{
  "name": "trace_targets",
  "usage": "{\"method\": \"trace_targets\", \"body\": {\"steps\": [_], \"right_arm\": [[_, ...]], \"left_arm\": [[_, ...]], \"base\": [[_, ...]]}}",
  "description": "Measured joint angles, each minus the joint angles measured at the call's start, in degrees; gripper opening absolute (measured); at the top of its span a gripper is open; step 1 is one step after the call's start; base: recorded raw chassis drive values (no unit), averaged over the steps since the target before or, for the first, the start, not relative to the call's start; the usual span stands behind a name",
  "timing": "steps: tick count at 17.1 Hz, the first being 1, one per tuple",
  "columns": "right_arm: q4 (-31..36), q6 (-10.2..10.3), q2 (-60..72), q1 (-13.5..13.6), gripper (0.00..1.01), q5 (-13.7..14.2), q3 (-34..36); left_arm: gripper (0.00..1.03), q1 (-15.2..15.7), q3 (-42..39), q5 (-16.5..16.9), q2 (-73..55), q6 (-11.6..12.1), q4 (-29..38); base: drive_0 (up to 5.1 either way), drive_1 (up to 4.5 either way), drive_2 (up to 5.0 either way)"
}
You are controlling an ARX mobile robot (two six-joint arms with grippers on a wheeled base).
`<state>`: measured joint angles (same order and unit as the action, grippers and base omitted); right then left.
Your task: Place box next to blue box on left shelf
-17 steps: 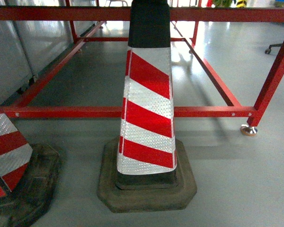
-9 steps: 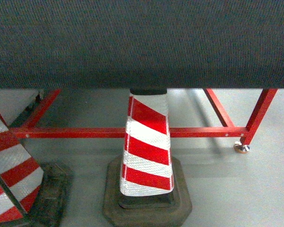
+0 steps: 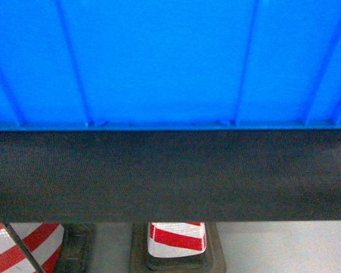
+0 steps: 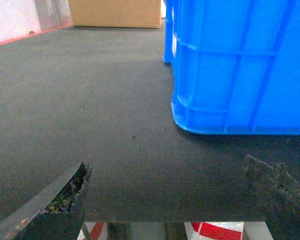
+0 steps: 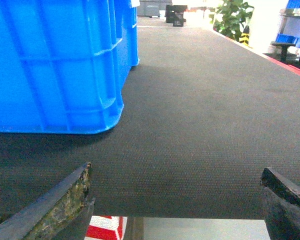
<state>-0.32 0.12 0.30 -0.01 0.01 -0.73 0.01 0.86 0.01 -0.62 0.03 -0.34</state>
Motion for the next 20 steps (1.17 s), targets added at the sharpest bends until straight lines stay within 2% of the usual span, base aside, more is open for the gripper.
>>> {"method": "trace_targets", "body": {"steps": [20], "right_arm": [[0.0, 0.04, 0.0, 0.0, 0.98, -0.02, 0.0]], "left_arm": [[0.98, 0.0, 0.02, -0.02, 0.0, -0.02, 0.02]], "base": [[0.0, 0.0, 0.0]]}}
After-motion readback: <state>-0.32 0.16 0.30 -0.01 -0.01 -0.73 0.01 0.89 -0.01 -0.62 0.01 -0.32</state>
